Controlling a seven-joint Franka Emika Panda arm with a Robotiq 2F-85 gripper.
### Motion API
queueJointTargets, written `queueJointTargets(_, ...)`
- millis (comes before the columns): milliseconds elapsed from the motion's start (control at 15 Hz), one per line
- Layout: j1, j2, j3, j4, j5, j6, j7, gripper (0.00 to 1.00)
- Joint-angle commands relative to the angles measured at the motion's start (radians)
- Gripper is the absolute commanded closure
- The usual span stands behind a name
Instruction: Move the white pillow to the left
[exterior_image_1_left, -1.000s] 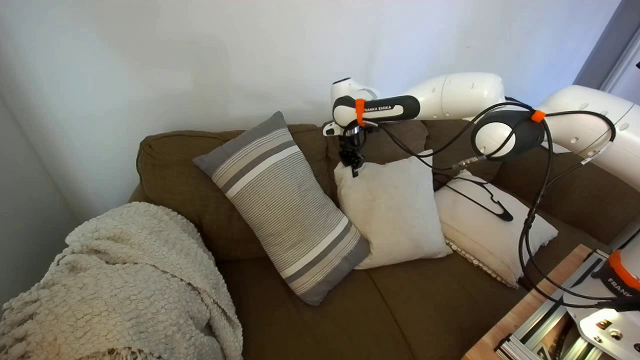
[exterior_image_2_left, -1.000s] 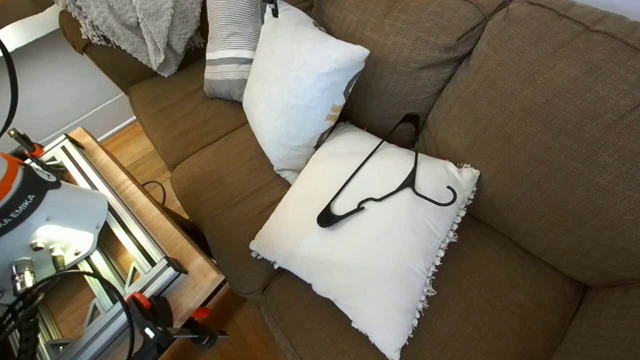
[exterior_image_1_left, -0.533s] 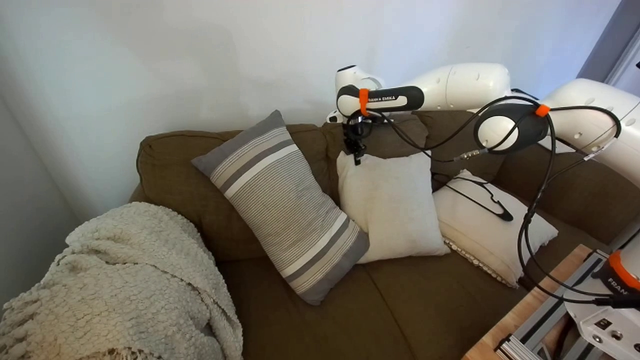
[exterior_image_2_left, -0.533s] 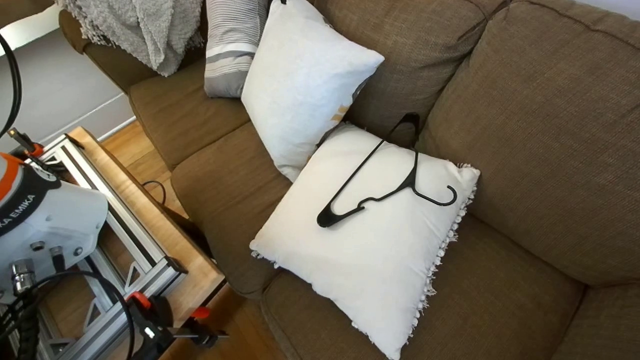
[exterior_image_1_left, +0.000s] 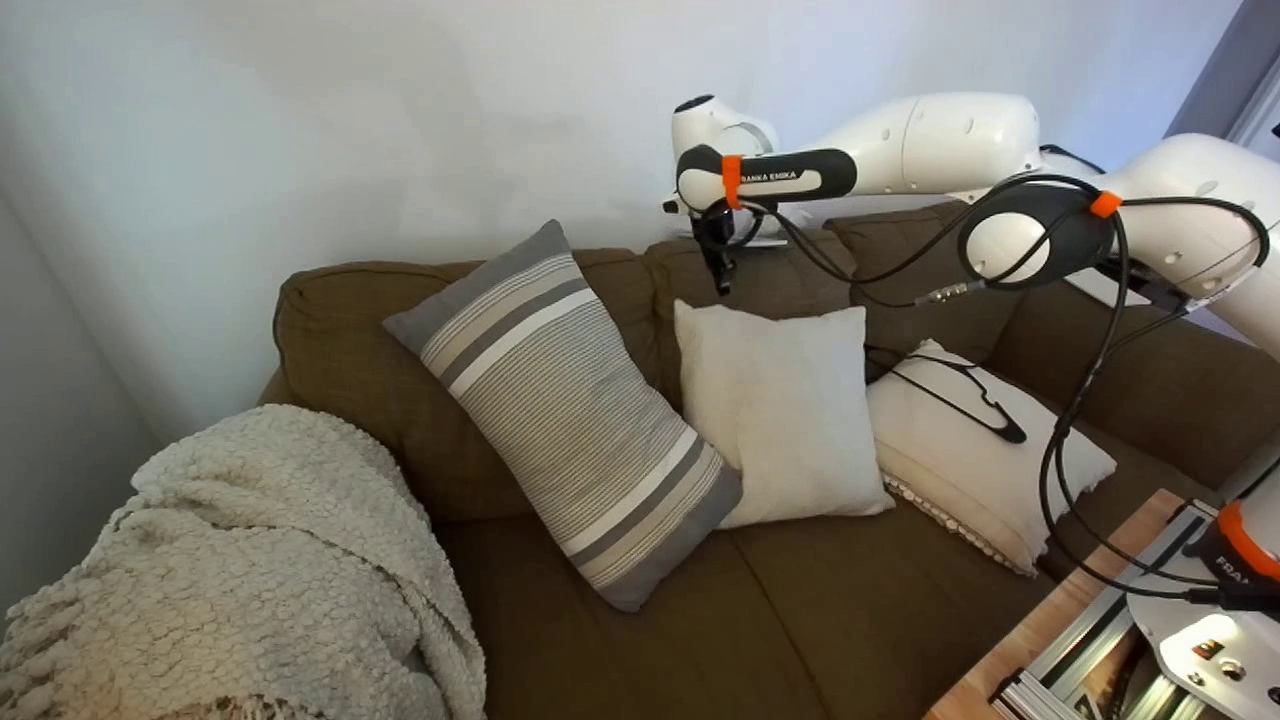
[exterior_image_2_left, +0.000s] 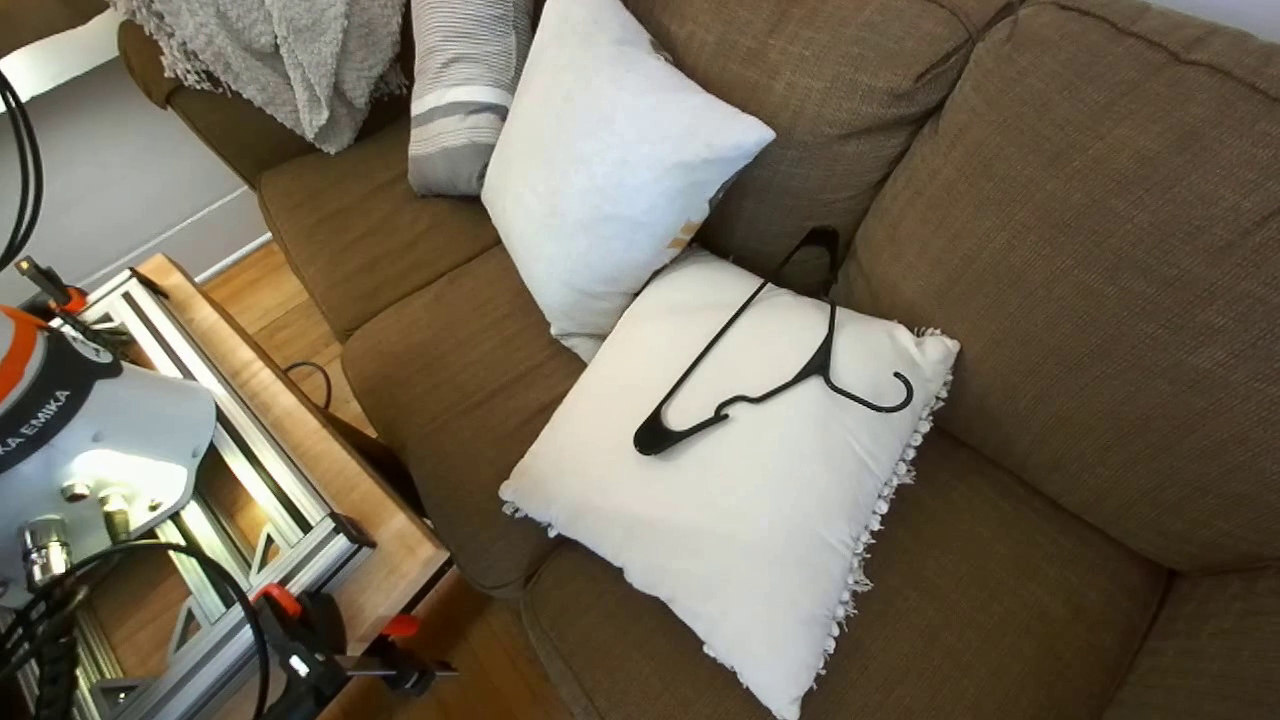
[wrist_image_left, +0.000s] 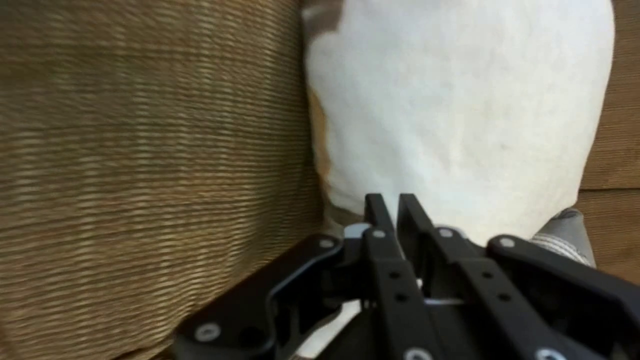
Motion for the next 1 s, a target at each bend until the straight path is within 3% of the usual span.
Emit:
queueJointTargets(0, 0.025, -0.132, -0.063, -0.055, -0.064, 0.045, 0.093, 0.97)
queueJointTargets(200, 0.043, -0.229, -0.115, -0.052, -0.117, 0.036, 0.129, 1.00)
queueJointTargets(267, 0.041, -0.266, -0.119, -0.062, -0.129, 0.035, 0.088, 0.74)
queueJointTargets(400, 0.022, -0.337, -0.109, -0.101, -0.111, 0.033, 0.061, 0.68)
queueJointTargets(600, -0.045, -0.413, -0.049, -0.204, -0.004, 0.049, 0.039, 0.44)
queueJointTargets(933, -0.150, -0.402, 0.052, -0.418, 0.175, 0.329, -0.092, 0.06)
